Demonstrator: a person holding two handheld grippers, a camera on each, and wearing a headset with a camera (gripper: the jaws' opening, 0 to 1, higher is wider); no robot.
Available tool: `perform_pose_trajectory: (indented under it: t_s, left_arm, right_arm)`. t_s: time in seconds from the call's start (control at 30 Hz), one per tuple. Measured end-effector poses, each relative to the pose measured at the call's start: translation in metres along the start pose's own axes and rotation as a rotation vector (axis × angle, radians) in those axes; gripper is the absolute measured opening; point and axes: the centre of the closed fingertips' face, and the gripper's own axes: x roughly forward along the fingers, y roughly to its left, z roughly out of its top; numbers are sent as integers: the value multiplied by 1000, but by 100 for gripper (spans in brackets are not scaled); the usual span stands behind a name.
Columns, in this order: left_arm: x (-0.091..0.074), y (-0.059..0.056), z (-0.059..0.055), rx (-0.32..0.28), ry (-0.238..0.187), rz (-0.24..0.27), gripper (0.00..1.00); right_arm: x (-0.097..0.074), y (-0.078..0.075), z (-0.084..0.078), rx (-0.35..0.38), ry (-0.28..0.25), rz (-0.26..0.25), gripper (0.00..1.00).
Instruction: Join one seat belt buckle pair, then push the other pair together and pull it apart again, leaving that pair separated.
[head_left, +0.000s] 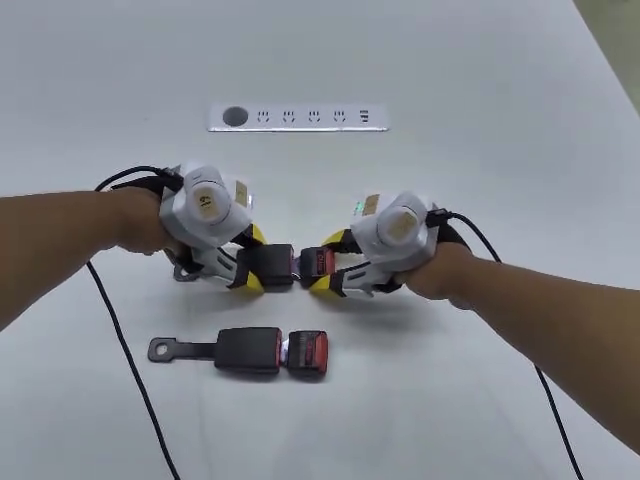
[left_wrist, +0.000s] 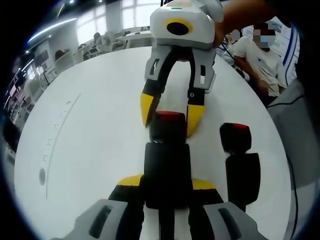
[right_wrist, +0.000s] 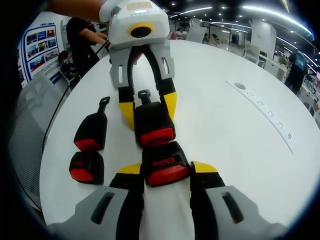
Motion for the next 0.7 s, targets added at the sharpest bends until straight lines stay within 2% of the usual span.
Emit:
perform_pose_trajectory:
  t_s: [0.2, 0.43, 0.7]
  left_arm:
    - [0, 0, 0, -14, -9, 8, 34]
    - [-2, -3, 3, -18, -12, 12, 34]
    - [0, 1, -1, -17, -7, 8, 34]
  right_arm:
    - [-2, 0, 0, -7, 3, 0, 34]
    - [-10, -4, -9, -12, 8, -5, 34]
    - [-11, -4, -11, -18, 6, -3, 34]
